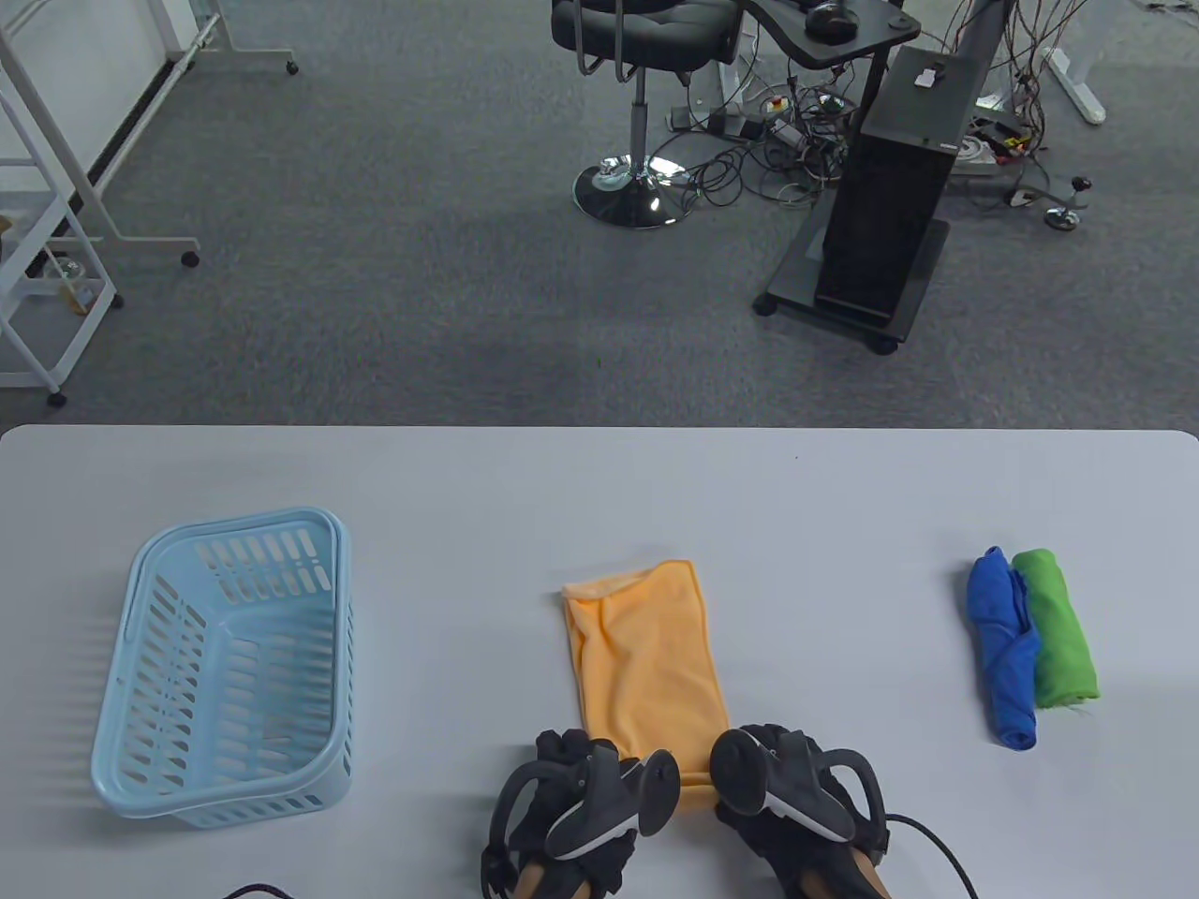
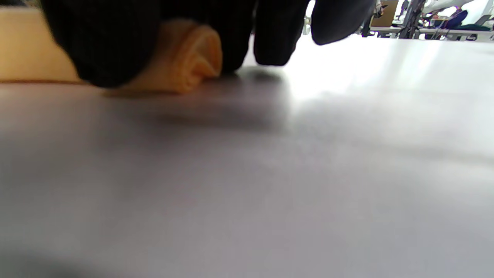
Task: Roll rectangular towel into towel roll
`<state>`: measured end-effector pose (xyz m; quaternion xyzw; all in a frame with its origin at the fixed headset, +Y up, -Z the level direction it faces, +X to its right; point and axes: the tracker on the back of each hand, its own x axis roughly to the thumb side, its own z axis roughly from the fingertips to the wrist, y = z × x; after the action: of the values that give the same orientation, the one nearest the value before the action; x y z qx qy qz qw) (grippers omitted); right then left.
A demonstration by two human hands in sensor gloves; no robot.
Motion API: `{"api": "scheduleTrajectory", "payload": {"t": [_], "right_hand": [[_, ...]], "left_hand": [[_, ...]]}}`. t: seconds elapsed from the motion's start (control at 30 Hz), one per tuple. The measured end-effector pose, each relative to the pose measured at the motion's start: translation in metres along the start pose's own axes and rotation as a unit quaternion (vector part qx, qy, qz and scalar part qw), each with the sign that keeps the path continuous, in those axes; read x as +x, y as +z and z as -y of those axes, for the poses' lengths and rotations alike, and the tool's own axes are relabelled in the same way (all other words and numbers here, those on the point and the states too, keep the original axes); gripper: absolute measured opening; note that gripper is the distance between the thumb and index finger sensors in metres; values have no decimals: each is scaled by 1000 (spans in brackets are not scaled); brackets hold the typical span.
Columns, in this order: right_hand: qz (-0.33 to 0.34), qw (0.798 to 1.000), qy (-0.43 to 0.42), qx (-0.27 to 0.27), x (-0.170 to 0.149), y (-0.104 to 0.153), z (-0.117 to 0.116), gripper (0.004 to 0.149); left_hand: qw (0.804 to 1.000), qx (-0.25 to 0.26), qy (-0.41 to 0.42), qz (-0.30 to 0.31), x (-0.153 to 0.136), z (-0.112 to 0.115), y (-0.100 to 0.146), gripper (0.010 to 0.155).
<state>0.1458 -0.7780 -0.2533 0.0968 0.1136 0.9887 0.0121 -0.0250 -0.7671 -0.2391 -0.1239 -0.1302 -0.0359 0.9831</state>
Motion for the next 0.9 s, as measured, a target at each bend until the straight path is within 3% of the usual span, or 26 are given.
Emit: {"api": "scheduleTrajectory", "payload": {"t": [0.1, 0.23, 0.27, 0.37, 0.4, 0.53, 0.67, 0.77, 0.9], "right_hand": [[11, 1000, -4, 3, -2, 1, 1, 49], [26, 994, -45, 92, -9, 6, 7, 48], [23, 993, -63, 93, -11, 7, 8, 47], [19, 994, -59, 86, -12, 6, 7, 46], [18, 995, -61, 81, -12, 6, 7, 45], [23, 996, -81, 25, -11, 4, 8, 53], [34, 997, -61, -39, -8, 1, 5, 45], [34, 998, -42, -32, -8, 2, 6, 44], [36, 999, -12, -4, -3, 6, 9, 46]], "left_hand": [[1000, 12, 29, 1, -2, 0, -1, 50], [997, -25, 78, -7, -7, 2, 0, 49], [997, -28, 72, -11, -6, 2, 0, 48], [999, -17, 48, -10, -2, 3, 0, 46], [999, -12, 32, -11, -1, 3, 0, 52], [1000, 27, 5, 10, 8, 1, -2, 41], [998, 45, -38, 36, 16, -2, 1, 40], [994, 31, -84, 55, 21, -4, 5, 43], [996, 10, -61, 60, 18, -5, 10, 51]]}}
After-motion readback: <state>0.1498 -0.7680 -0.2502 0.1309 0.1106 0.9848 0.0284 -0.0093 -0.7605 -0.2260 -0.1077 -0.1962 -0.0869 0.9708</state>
